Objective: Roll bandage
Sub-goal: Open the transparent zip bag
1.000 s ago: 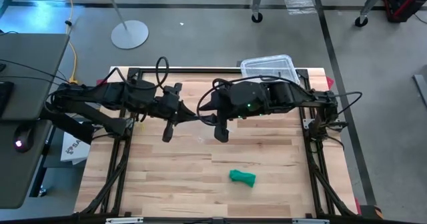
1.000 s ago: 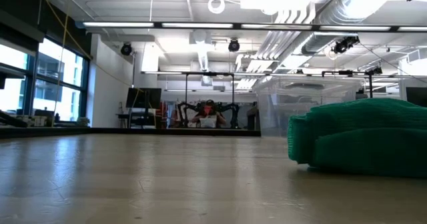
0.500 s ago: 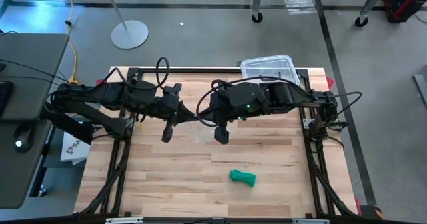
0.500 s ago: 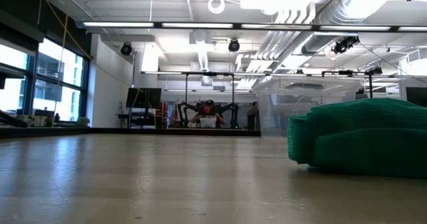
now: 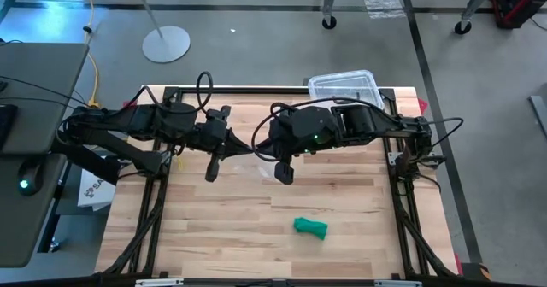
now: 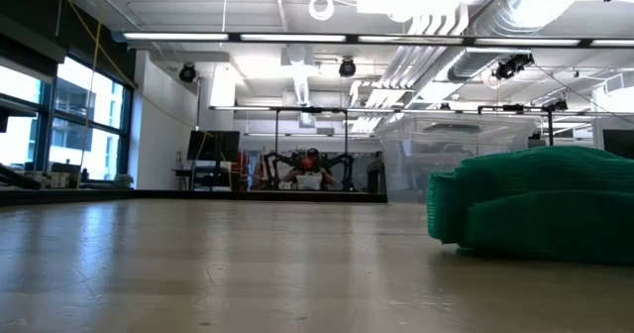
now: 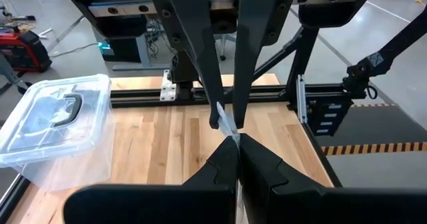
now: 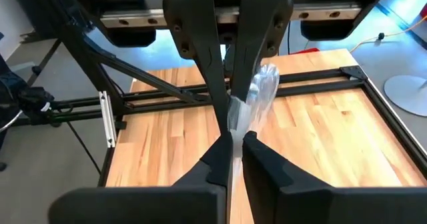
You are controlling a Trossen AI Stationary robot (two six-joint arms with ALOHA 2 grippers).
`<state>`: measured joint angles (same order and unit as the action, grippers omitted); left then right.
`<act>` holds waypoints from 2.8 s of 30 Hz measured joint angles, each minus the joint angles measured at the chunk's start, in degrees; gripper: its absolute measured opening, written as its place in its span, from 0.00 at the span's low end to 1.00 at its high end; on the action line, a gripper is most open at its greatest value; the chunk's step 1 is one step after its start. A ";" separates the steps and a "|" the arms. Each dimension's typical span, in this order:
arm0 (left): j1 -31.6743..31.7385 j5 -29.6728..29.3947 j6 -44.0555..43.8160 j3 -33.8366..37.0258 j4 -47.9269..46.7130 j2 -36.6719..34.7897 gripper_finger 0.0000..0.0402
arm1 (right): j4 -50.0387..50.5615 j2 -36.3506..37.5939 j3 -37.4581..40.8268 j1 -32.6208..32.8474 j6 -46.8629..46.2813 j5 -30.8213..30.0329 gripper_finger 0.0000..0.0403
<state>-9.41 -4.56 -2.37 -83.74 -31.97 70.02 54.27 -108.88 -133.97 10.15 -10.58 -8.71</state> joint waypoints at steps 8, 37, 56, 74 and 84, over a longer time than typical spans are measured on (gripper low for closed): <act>0.00 -0.62 0.00 -0.01 0.58 -0.12 0.00 | 4.71 -0.05 0.00 0.36 -4.36 0.35 0.09; -0.07 -1.96 0.58 -0.09 1.78 -2.01 0.00 | -6.23 -0.90 -0.85 0.59 -6.92 -7.59 0.34; -0.04 -1.98 0.66 -0.09 1.71 -1.99 0.00 | -8.42 -1.38 -0.85 0.87 -5.40 -7.26 0.05; -0.11 -1.73 1.14 -0.02 1.55 -2.38 0.00 | -2.63 -1.27 -0.96 0.96 -7.37 -1.61 0.05; -0.09 -1.92 1.11 -0.02 1.41 -3.54 0.00 | 2.04 -1.27 -0.94 2.13 -7.55 -1.29 0.05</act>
<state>-9.50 -6.48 -1.26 -83.77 -30.56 66.48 56.31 -110.15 -134.91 12.29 -18.13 -10.00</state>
